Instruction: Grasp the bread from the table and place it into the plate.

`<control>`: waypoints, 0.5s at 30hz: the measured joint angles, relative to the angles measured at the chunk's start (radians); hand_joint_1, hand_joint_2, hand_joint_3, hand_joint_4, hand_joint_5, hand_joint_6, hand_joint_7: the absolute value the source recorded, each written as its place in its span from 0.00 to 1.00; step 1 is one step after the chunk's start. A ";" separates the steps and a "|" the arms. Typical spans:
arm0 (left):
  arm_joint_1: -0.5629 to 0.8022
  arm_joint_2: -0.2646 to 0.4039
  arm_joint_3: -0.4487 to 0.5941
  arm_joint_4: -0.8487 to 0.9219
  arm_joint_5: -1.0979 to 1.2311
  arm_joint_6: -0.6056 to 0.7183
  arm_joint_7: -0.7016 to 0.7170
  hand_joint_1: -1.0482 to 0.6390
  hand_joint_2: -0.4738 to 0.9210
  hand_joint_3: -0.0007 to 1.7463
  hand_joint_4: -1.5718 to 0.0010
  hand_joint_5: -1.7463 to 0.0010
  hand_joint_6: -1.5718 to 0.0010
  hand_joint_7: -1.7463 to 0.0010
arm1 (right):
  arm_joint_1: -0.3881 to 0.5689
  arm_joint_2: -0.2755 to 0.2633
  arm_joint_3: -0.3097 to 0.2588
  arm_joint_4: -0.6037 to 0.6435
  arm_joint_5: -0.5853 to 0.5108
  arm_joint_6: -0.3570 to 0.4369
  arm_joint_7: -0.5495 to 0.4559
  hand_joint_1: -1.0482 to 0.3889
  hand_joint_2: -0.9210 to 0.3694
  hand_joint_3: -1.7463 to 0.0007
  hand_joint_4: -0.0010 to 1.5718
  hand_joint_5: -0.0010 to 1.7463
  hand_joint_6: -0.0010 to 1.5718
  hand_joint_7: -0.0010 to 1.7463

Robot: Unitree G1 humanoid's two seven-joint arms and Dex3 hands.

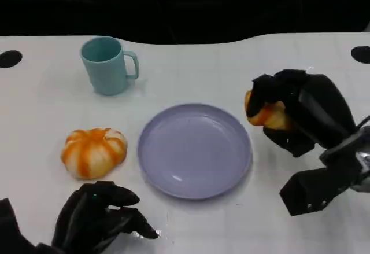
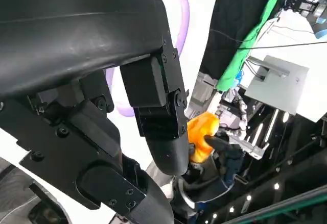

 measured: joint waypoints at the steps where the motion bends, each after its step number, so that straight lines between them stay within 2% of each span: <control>1: 0.000 0.000 0.000 0.000 0.000 0.000 0.000 0.07 0.76 0.00 0.00 0.75 0.00 0.90 | 0.000 0.004 -0.003 -0.012 0.006 -0.002 0.014 0.57 0.55 0.00 0.81 1.00 0.64 1.00; 7: 0.000 0.000 -0.007 0.000 0.004 -0.004 0.004 0.06 0.76 0.00 0.00 0.74 0.00 0.90 | 0.000 0.040 -0.010 -0.062 0.034 -0.028 0.105 0.62 0.62 0.00 0.77 1.00 0.62 1.00; 15: 0.004 0.000 -0.014 -0.001 0.005 -0.016 0.004 0.06 0.76 0.00 0.00 0.74 0.00 0.90 | 0.002 0.105 -0.010 -0.088 0.036 -0.033 0.149 0.65 0.67 0.00 0.76 1.00 0.62 1.00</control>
